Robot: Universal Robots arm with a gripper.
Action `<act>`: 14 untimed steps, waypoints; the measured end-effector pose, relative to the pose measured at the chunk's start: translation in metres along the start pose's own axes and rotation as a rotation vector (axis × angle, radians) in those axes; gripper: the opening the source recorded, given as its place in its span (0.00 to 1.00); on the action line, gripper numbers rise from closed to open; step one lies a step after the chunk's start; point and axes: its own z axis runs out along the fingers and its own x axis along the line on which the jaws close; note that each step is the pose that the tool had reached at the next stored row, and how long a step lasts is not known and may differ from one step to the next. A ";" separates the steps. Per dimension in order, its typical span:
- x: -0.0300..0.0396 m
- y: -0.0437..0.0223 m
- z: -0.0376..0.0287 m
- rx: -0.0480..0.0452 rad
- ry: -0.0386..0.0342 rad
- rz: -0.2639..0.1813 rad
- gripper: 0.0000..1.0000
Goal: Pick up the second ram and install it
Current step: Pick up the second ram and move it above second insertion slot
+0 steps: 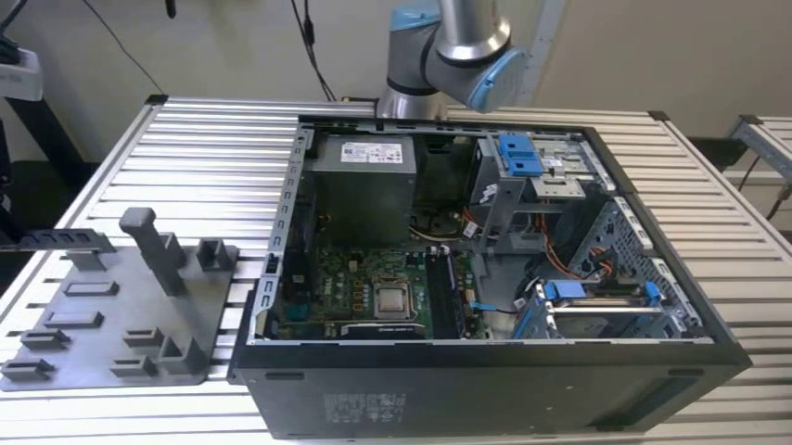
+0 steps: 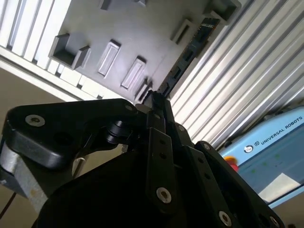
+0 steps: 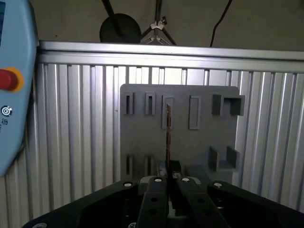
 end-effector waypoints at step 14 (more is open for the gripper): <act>-0.0007 -0.0006 -0.0154 -0.0001 0.0001 0.001 0.14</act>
